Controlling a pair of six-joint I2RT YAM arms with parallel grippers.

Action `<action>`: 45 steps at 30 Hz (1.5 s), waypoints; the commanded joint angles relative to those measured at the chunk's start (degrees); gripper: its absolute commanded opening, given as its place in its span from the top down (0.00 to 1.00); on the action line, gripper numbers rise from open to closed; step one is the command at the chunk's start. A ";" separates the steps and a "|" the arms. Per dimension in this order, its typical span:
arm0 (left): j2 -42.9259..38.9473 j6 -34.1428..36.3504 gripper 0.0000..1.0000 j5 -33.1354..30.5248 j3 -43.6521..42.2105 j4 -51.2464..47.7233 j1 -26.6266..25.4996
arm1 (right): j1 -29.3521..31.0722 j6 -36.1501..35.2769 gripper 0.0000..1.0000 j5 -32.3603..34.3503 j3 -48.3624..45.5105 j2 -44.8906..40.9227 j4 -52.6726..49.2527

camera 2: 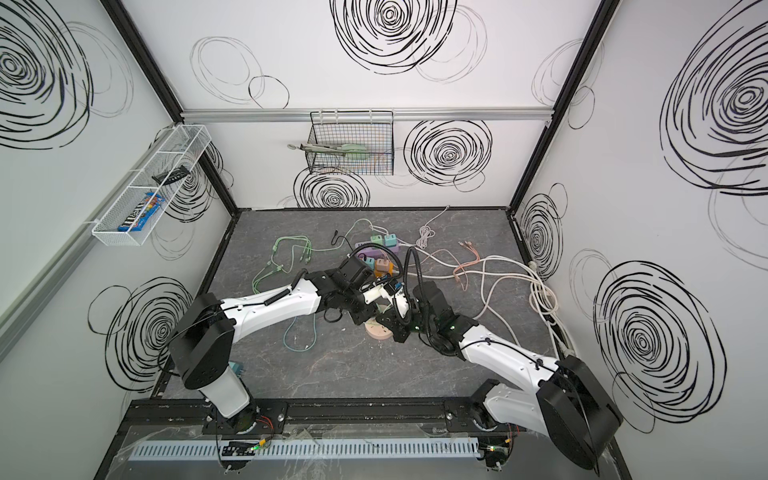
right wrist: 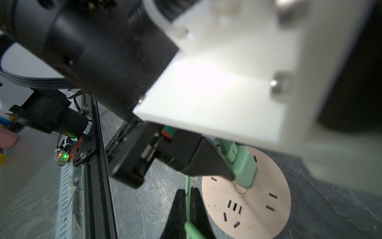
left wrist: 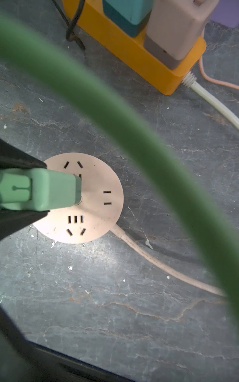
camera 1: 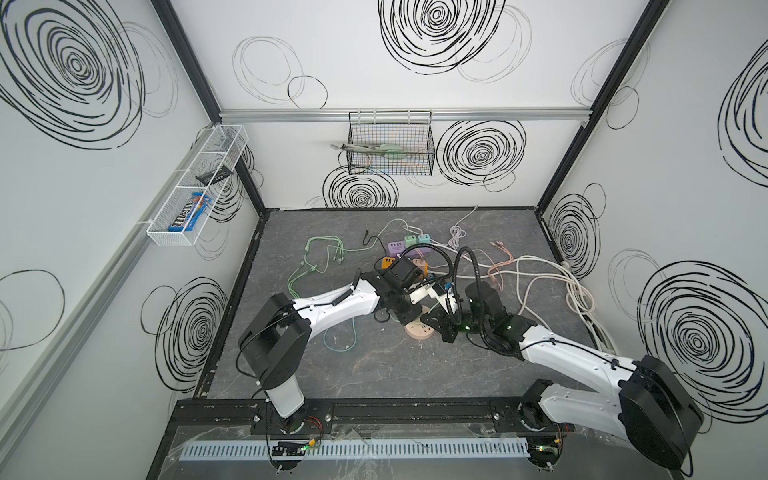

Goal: Insert the plug
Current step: 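Lower the green charger prongs into the round pink socket with the left gripper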

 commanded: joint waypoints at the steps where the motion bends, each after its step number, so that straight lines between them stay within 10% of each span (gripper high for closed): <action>1: 0.90 1.78 1.00 -1.21 2.07 -1.18 -0.29 | 0.11 -0.22 1.00 -0.38 1.20 0.29 0.25; 27: 11.76 5.13 1.00 -5.61 9.45 -10.05 -1.30 | 0.20 -0.29 1.00 1.31 1.07 -0.26 -0.42; 45: 16.88 5.27 1.00 -6.69 -2.72 -6.47 -2.18 | -2.67 1.70 1.00 5.81 0.26 -0.10 -1.05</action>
